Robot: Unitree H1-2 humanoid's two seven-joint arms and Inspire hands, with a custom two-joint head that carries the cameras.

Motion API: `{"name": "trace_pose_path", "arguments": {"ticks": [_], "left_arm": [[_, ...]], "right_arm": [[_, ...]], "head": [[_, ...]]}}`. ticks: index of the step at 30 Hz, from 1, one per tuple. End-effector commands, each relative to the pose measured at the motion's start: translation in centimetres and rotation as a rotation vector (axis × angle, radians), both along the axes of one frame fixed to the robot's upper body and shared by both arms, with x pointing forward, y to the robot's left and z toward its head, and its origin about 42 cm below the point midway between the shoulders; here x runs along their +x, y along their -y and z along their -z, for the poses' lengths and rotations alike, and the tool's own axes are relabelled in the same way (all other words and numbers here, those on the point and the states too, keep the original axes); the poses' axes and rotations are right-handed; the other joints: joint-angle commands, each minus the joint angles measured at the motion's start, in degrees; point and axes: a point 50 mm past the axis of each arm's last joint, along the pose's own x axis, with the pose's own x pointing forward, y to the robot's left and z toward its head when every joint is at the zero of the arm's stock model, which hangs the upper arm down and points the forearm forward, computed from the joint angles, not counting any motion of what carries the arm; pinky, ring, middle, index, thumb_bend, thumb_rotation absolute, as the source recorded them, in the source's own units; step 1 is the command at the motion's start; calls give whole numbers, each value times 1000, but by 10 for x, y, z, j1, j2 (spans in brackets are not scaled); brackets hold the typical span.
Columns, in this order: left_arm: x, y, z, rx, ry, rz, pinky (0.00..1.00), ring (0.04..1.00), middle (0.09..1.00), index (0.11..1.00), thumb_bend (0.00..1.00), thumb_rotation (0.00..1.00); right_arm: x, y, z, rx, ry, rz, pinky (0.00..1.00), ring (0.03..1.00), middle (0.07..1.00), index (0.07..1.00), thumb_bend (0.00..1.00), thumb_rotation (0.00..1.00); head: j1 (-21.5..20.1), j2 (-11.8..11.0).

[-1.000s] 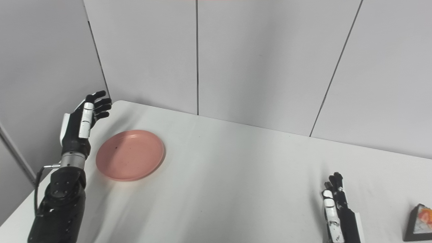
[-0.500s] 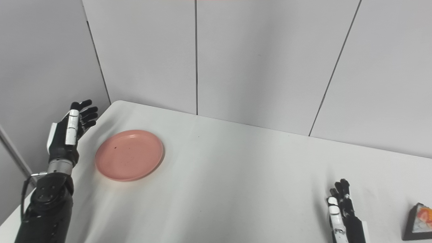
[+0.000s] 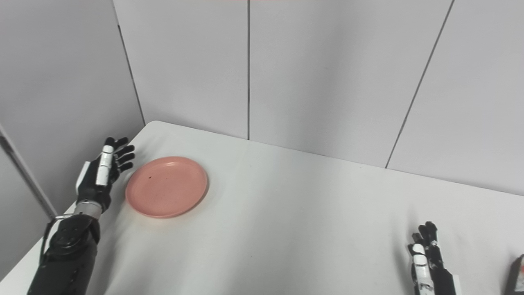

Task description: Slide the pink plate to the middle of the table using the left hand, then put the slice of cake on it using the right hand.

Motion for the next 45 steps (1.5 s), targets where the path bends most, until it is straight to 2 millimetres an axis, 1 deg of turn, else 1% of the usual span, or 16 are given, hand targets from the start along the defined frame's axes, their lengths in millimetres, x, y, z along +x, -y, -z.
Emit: {"name": "trace_pose_path", "arguments": {"ticks": [1, 4, 7, 10, 12, 15, 19, 25, 29, 31, 34, 36, 39, 42, 43, 45], "left_arm": [[8, -1, -18, 19, 72, 19, 866, 857, 837, 825, 824, 1000], [12, 4, -12, 9, 55, 31, 874, 863, 841, 830, 827, 1000], [16, 8, -6, -4, 40, 47, 886, 867, 839, 821, 830, 1000], [19, 12, 0, -30, 31, 67, 891, 867, 836, 817, 837, 1000], [22, 15, 4, -64, 39, 91, 897, 876, 844, 820, 838, 1000], [26, 20, 8, -102, 53, 122, 899, 879, 846, 821, 842, 1000], [32, 29, 11, -151, 72, 157, 873, 866, 838, 819, 815, 1000], [40, 46, 14, -248, 112, 222, 850, 850, 828, 809, 828, 980], [43, 57, 16, -254, 122, 262, 852, 853, 828, 807, 823, 980], [45, 63, 16, -254, 129, 291, 848, 858, 834, 811, 815, 987], [45, 70, 17, -262, 131, 321, 846, 857, 834, 812, 807, 997], [45, 76, 18, -288, 129, 345, 829, 845, 823, 804, 800, 981], [46, 85, 19, -307, 124, 386, 826, 844, 826, 807, 798, 981], [47, 94, 19, -310, 120, 422, 803, 834, 823, 807, 795, 970], [48, 99, 20, -311, 113, 437, 802, 833, 823, 807, 794, 969], [48, 109, 22, -302, 95, 471, 793, 827, 819, 803, 786, 962]], "right_arm": [[5, 2, -15, 4, 65, -3, 1000, 1000, 1000, 1000, 370, 733], [5, 2, -15, -5, 69, -5, 1000, 1000, 1000, 1000, 341, 755], [6, 1, -15, -3, 71, -7, 1000, 1000, 1000, 1000, 352, 761], [6, 1, -15, 2, 70, -3, 1000, 1000, 1000, 1000, 360, 743], [6, 1, -14, -7, 69, -5, 1000, 1000, 1000, 1000, 340, 756], [6, 0, -14, -7, 69, -4, 1000, 1000, 1000, 1000, 337, 765], [7, -2, -12, 12, 65, -2, 1000, 1000, 1000, 1000, 362, 742], [8, -7, -11, 12, 62, 11, 1000, 1000, 1000, 1000, 377, 750], [8, -9, -11, 5, 56, 3, 1000, 995, 994, 997, 397, 750], [8, -11, -13, 0, 52, -8, 1000, 992, 986, 992, 412, 772], [9, -13, -16, 3, 53, -15, 1000, 996, 983, 991, 398, 775], [8, -14, -16, 12, 52, -16, 1000, 999, 985, 987, 379, 743], [7, -16, -20, -1, 49, -11, 1000, 1000, 984, 987, 378, 762], [6, -18, -22, -7, 47, -4, 1000, 994, 980, 986, 344, 762], [5, -19, -22, -1, 50, -3, 1000, 994, 980, 986, 343, 762], [5, -21, -22, 2, 55, -4, 1000, 996, 982, 990, 302, 747]], "head": [[0, -1], [2, -2], [1, -2], [0, -4], [0, -4], [-3, -6], [-14, -8], [-34, -9], [-45, -11], [-47, -12], [-57, -15], [-63, -17], [-74, -12], [-82, -7], [-89, -7], [-103, -5]]}}
